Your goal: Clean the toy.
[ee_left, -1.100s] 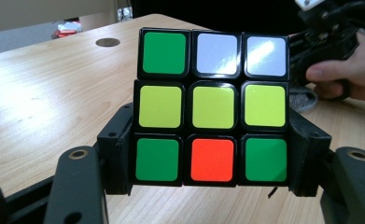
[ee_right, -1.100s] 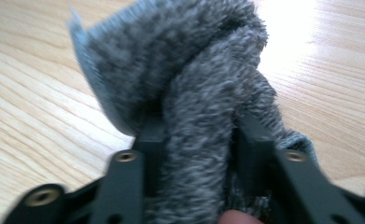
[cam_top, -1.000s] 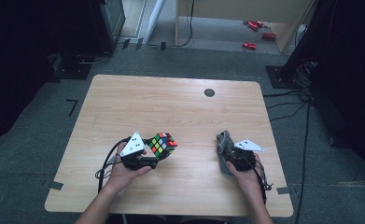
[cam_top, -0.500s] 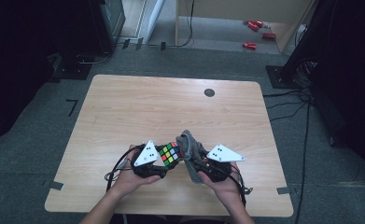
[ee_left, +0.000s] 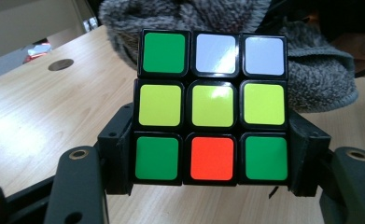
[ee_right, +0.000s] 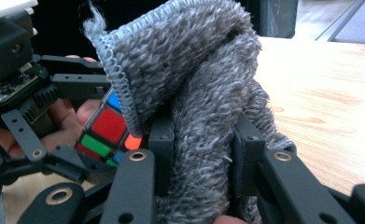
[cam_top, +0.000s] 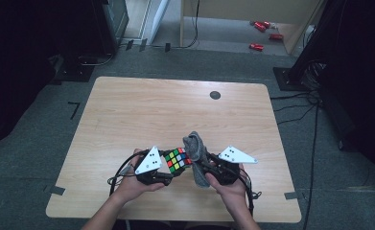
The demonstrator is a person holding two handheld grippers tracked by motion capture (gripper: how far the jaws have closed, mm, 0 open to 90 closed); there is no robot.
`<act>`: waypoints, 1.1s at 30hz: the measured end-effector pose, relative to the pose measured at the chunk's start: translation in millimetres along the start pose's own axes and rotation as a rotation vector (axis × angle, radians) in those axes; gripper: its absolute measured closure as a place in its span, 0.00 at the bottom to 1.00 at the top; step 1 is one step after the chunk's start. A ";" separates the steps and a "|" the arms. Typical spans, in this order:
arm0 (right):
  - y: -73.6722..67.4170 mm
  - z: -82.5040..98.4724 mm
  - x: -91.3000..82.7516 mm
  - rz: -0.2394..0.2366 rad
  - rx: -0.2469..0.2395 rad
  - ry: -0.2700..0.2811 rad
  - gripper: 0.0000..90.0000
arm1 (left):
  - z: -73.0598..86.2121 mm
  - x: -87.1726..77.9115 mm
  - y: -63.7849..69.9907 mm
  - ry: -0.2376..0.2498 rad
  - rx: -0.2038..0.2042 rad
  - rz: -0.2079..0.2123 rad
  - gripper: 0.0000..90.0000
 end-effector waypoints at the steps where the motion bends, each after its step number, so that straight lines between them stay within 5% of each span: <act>1: -3.4 -1.9 -0.6 -0.003 -0.016 0.001 0.76 | 0.7 0.9 0.3 -0.009 0.005 -0.004 0.38; 4: -19.1 -8.6 0.0 -0.039 -0.057 0.016 0.76 | 2.2 3.6 3.1 -0.030 0.026 -0.006 0.38; 7: -23.3 -10.8 0.0 -0.017 -0.091 0.017 0.76 | -0.2 1.2 3.5 -0.006 0.023 0.005 0.38; 13: 0.9 0.2 -0.2 0.017 -0.006 -0.008 0.77 | -2.9 -5.6 -3.3 0.026 -0.020 0.017 0.38; 17: -20.9 -9.7 -0.5 -0.047 -0.053 0.027 0.77 | 0.6 0.6 0.4 -0.028 0.031 -0.007 0.38; 20: -33.2 -14.5 -1.1 -0.039 -0.112 0.030 0.77 | -0.5 -0.1 2.6 -0.008 0.030 0.005 0.38; 23: -19.4 -10.0 -1.3 -0.031 -0.055 0.034 0.77 | -3.5 -4.7 1.0 0.022 0.021 0.007 0.38; 27: -4.3 0.8 1.7 0.021 -0.037 0.001 0.78 | -3.0 -6.2 -3.2 0.020 0.009 -0.002 0.38; 33: -31.4 -11.9 -1.0 -0.039 -0.110 0.053 0.78 | 0.3 0.7 3.3 -0.011 0.036 0.008 0.38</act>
Point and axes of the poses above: each handheld gripper's, and its own axes: x roughly forward along the jaws, z roughly out of its underside, y roughly to its right, the point moved 4 cm from there along x, roughly forward along the jaws, and after that the axes turned 5 degrees about -z, right-handed, at the moved point
